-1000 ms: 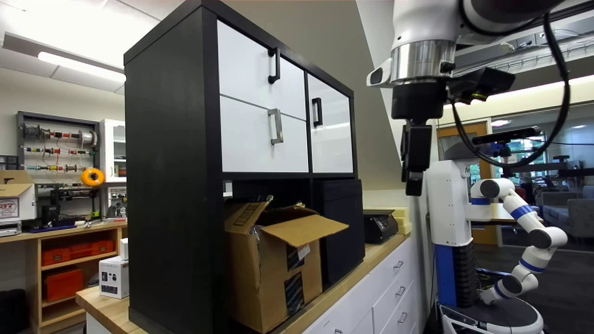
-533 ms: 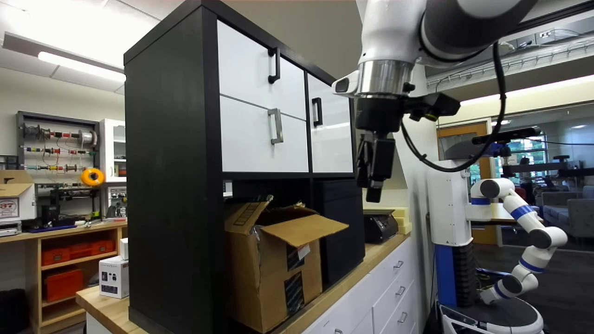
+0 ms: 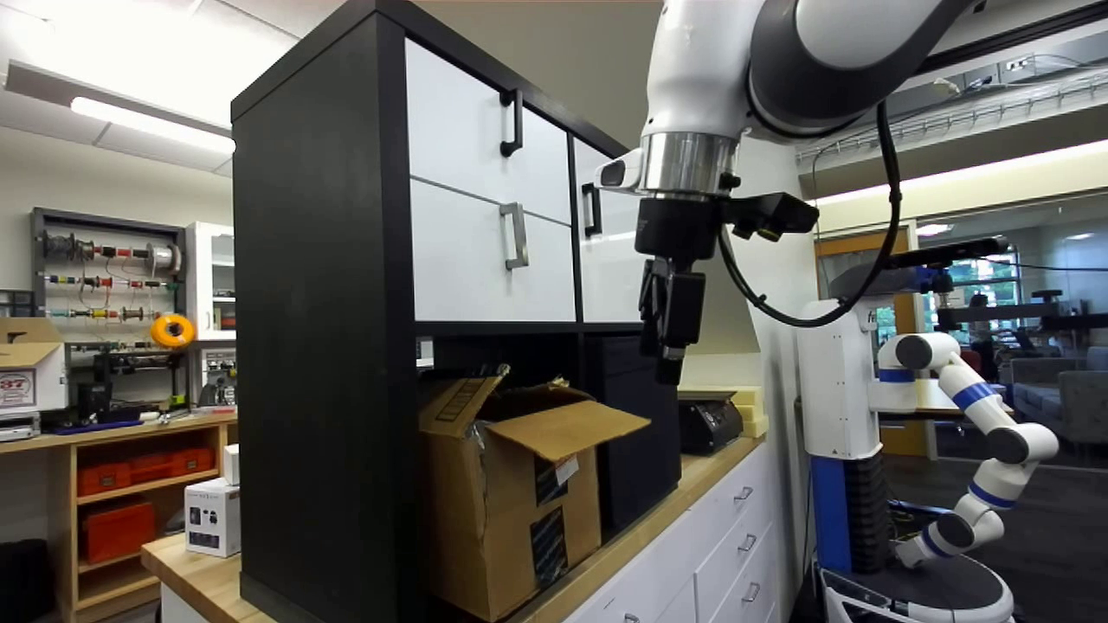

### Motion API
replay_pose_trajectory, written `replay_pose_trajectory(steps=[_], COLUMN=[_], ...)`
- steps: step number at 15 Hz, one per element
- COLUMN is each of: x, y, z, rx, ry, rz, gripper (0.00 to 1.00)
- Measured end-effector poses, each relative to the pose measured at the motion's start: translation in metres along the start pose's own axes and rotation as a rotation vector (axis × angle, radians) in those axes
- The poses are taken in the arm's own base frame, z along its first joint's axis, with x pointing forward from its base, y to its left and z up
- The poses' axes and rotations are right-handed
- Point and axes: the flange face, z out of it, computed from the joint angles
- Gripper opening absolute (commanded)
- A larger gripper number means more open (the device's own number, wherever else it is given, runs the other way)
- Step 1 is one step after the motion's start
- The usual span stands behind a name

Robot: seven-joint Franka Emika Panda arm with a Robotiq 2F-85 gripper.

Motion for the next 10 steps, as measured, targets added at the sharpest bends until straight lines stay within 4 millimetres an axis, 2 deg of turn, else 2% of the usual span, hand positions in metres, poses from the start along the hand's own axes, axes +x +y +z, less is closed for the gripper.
replay_pose_trajectory(steps=[7, 10], x=[0.002, 0.005], y=[0.0, 0.004], z=[0.003, 0.011], rx=[-0.002, -0.028], ry=[0.006, 0.022], rz=[-0.003, -0.023], gripper=[1.0, 1.0])
